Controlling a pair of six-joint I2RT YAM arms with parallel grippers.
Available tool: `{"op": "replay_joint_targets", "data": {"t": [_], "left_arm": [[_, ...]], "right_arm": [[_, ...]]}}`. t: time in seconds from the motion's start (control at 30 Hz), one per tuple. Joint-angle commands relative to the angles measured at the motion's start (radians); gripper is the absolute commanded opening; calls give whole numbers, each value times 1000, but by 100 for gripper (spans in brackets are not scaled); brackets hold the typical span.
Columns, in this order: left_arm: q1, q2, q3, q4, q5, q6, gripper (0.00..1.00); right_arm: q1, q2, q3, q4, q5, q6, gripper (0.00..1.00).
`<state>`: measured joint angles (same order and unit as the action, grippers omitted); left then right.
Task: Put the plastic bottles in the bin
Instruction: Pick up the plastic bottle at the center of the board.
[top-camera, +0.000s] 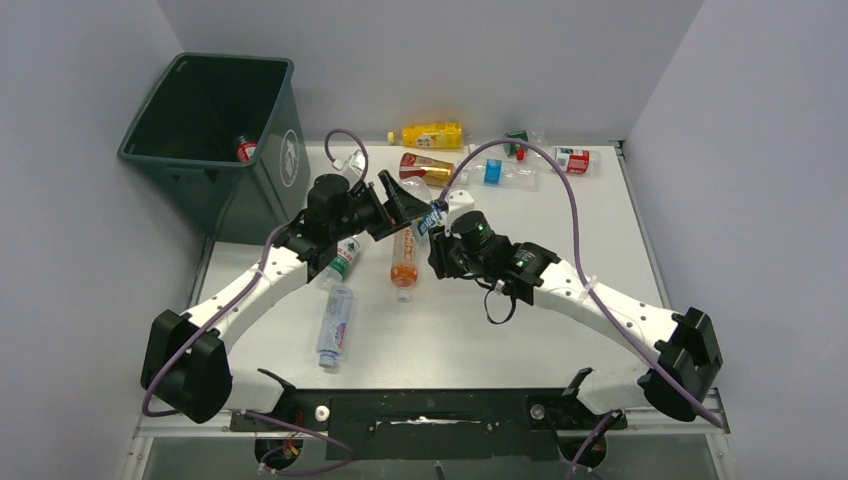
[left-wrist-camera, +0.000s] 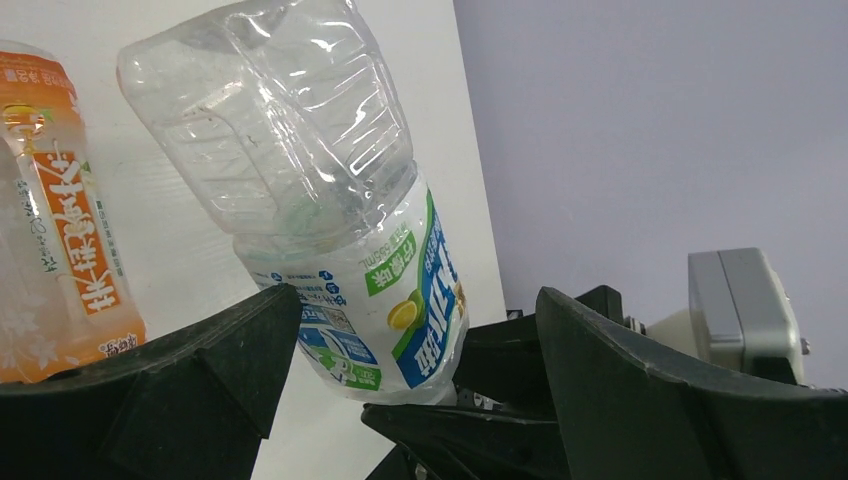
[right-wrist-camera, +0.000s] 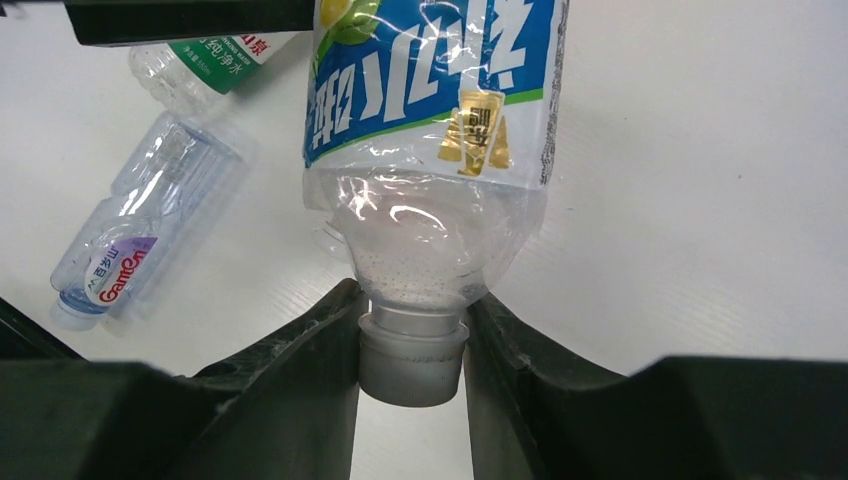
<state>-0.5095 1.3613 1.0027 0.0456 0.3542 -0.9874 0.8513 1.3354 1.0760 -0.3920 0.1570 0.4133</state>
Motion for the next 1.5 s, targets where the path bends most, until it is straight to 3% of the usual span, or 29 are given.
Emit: {"op": "replay_joint_targets", "data": {"t": [0.0,0.9,1.47], "left_arm": [[-3,-28,-2,76,-1,-10,89],[82,-125,-19,-63,-40,36,89],[89,-112,-149,266,-3,-204,89]], "right_arm": [[74,-15,89,27,52,9,18],[115,-88,122,-2,137,17,14],[123,-133,27,167,7,86,13]]}}
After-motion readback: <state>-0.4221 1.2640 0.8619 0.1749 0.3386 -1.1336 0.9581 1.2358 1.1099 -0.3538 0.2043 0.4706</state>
